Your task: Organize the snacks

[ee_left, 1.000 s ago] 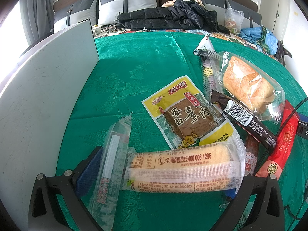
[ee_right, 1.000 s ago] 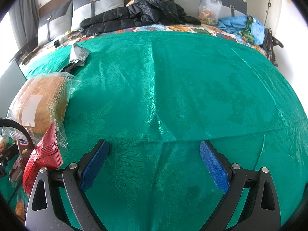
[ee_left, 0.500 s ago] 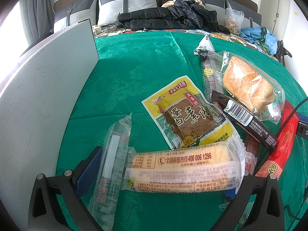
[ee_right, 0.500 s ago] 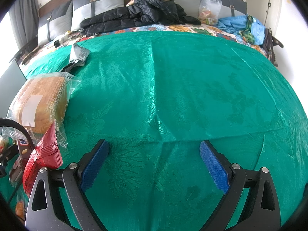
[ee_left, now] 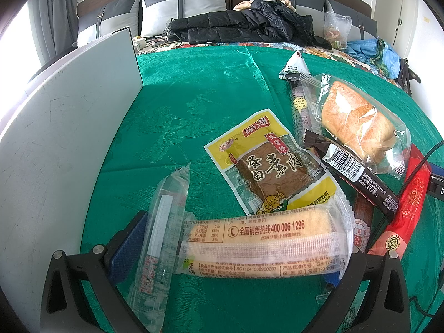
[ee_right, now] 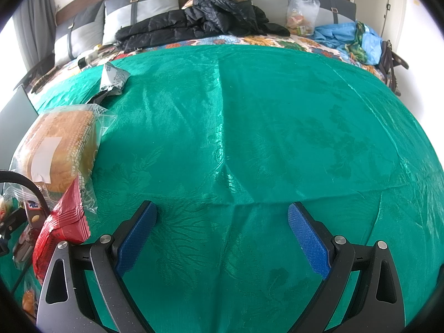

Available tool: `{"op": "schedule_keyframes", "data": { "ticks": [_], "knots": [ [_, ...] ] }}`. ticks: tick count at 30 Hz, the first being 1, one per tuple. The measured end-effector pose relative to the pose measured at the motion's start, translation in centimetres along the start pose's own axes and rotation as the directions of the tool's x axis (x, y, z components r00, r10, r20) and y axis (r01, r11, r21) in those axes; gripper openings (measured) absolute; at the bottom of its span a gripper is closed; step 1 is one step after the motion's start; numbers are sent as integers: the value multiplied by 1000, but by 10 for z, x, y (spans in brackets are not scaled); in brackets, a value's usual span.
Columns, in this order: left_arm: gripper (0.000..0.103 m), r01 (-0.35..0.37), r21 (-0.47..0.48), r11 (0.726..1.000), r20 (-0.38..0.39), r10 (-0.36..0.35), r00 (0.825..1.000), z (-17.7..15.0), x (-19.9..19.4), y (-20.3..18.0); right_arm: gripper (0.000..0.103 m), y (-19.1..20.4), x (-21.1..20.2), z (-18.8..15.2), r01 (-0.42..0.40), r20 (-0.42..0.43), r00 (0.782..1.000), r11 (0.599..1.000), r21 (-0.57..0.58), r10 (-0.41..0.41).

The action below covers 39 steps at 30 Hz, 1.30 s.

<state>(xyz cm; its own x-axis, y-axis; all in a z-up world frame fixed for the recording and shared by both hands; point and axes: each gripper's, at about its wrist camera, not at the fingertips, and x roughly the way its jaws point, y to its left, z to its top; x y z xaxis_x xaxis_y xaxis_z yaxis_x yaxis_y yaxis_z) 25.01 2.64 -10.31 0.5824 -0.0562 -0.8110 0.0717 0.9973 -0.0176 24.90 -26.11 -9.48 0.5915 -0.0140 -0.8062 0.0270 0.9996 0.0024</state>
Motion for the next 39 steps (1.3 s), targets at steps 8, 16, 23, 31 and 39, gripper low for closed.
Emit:
{"op": "schedule_keyframes", "data": {
  "ticks": [8, 16, 23, 31, 39],
  "knots": [
    [103, 0, 0, 1000, 0, 0, 1000, 0, 0, 0, 98, 2, 1, 1, 0, 0, 1000, 1000, 0, 0],
    [103, 0, 0, 1000, 0, 0, 1000, 0, 0, 0, 98, 0, 0, 0, 0, 0, 1000, 1000, -1, 0],
    [103, 0, 0, 1000, -1, 0, 1000, 0, 0, 0, 98, 0, 0, 0, 0, 0, 1000, 1000, -1, 0],
    [103, 1, 0, 1000, -1, -1, 1000, 0, 0, 0, 98, 0, 0, 0, 0, 0, 1000, 1000, -1, 0],
    [103, 0, 0, 1000, -1, 0, 1000, 0, 0, 0, 98, -1, -1, 0, 0, 0, 1000, 1000, -1, 0]
  ]
}}
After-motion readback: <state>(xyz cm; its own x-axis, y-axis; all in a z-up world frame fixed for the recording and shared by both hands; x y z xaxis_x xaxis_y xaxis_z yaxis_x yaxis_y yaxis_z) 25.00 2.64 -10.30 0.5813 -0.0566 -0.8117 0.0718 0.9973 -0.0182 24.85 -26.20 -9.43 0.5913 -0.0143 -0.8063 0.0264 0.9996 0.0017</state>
